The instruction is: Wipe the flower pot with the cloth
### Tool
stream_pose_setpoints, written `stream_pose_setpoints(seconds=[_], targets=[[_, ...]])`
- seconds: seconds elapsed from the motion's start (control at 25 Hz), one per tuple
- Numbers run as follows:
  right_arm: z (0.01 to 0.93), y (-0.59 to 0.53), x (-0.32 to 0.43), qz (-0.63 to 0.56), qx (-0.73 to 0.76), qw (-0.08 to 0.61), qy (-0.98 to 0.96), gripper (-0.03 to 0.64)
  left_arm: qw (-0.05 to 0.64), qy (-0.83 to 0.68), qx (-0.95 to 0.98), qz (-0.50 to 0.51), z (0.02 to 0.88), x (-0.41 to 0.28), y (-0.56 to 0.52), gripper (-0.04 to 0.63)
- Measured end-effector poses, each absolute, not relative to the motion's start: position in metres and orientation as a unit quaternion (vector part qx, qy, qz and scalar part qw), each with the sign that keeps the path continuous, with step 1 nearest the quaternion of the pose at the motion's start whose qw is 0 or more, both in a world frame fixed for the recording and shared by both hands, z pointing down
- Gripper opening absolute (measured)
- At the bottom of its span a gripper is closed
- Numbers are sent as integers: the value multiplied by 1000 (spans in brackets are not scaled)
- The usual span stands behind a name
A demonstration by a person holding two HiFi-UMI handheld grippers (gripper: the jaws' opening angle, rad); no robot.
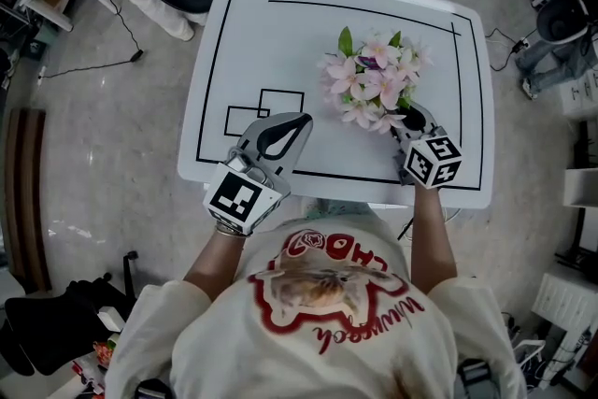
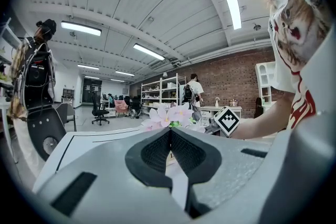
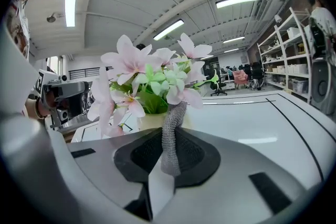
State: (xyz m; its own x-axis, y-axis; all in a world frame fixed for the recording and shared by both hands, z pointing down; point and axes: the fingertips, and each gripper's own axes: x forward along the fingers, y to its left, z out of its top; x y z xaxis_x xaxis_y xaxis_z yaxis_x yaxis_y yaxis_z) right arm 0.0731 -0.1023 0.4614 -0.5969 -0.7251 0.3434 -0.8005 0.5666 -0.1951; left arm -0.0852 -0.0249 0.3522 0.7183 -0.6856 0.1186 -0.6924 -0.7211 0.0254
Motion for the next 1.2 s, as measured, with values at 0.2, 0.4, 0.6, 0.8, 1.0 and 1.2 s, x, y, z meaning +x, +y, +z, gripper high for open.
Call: stream_pose_setpoints(seconds=[0.2, 0.4, 0.6, 0.8, 1.0, 1.2], targets=[[462, -97, 66, 171, 437, 112, -876, 55, 36, -370, 927, 48, 353, -86, -23, 3], [462, -93, 61, 176, 435, 110, -876, 56, 35, -369, 928, 46, 353, -87, -19, 3], [462, -89, 55, 184, 430, 108, -877, 55, 34, -367, 929, 45, 353, -87, -16, 3], [461, -87, 45, 190, 418, 103, -882, 56, 39, -370, 927, 44, 354, -87, -13, 3], [460, -84, 33, 195, 401, 100, -890, 57, 39, -369, 927, 46, 355, -84, -11, 3], [460, -83, 24, 193, 388, 102, -895, 57, 37, -365, 929, 48, 356, -80, -8, 3]])
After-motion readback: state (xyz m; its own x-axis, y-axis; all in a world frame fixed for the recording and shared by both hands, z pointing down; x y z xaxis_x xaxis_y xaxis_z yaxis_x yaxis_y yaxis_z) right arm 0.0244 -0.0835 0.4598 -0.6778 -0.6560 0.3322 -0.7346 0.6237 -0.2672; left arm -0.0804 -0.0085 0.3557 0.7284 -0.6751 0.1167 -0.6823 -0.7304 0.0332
